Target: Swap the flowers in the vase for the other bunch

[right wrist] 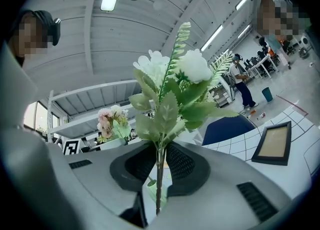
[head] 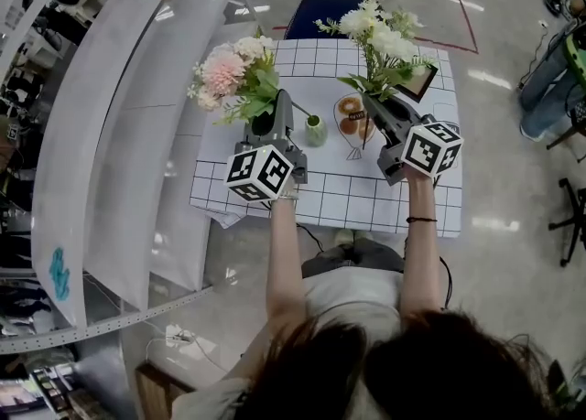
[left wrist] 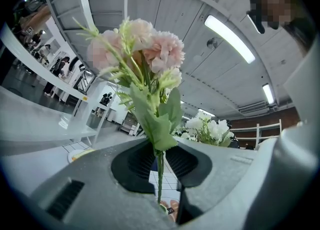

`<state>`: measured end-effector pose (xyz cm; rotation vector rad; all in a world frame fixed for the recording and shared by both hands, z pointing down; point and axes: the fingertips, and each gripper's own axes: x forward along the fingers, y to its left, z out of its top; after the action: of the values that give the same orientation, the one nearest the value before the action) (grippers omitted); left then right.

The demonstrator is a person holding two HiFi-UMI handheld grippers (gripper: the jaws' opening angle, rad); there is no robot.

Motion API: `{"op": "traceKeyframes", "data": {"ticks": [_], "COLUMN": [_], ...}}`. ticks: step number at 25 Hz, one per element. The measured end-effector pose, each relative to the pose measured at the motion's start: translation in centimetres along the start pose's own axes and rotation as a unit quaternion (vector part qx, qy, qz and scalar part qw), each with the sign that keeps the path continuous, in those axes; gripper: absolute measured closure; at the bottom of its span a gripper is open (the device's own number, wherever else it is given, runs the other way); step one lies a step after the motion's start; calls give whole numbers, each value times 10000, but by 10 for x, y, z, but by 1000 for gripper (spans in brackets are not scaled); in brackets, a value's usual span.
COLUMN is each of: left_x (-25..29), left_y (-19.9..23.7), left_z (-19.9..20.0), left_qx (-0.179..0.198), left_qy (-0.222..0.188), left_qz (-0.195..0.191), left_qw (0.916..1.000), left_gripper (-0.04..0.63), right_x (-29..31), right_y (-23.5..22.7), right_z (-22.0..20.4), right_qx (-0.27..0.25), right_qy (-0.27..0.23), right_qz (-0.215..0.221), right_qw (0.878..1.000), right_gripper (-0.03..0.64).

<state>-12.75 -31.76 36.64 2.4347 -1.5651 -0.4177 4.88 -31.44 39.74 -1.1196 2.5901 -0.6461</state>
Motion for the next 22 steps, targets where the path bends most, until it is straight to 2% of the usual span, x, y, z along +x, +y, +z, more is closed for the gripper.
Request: {"op": "traceKeyframes", "data": {"ticks": [22], "left_x": [-37], "left_y": [28], "left_z": [26], "left_qx": [64], "left_qy": [-247], "left_qz": [604], "left_qw": [9978], "left_gripper": [525], "right_x": [17], "right_y": [6], "right_z": [1], "right_qx": [100], "right_qy": [96], "right_qz": [230], "right_qw": [9996], "right_gripper": [558]}}
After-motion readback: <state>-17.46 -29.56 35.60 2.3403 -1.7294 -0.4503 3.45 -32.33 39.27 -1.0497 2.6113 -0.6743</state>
